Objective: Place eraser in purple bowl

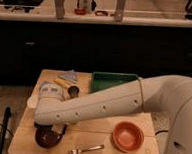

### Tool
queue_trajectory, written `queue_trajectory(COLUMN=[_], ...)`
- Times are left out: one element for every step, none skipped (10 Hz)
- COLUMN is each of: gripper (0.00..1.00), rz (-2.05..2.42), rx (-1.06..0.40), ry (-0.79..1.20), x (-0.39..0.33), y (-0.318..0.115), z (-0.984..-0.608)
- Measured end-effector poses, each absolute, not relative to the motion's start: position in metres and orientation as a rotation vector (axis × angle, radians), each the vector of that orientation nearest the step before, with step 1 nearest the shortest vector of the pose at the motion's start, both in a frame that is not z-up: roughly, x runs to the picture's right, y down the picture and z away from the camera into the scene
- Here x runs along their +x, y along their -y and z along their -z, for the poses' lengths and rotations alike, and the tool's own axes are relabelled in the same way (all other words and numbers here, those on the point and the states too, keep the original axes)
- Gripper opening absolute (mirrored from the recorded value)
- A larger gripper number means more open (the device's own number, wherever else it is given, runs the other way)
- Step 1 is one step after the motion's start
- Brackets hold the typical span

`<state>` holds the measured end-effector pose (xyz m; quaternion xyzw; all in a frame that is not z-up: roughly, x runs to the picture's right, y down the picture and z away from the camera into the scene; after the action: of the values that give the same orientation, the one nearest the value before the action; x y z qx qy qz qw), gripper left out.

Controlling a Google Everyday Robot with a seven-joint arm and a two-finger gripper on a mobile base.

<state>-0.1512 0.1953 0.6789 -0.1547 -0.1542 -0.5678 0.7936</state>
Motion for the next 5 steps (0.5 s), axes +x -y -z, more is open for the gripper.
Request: queue_trajectory(gripper=[0.02, 0.02, 0.02, 0.02, 0.02], rz=[1.233, 1.240, 1.247, 1.256, 1.267], rx=[-0.336, -0.339, -0.341, -0.346, -0.350], ry=[0.345, 0.353, 0.360, 0.369, 0.379], x=[-0.157, -0.160, -0.162, -0.166, -0.171], y=[-0.198, -0.199, -0.200, -0.202, -0.204], z=[-0.678, -0.678, -0.677, -0.677, -0.676])
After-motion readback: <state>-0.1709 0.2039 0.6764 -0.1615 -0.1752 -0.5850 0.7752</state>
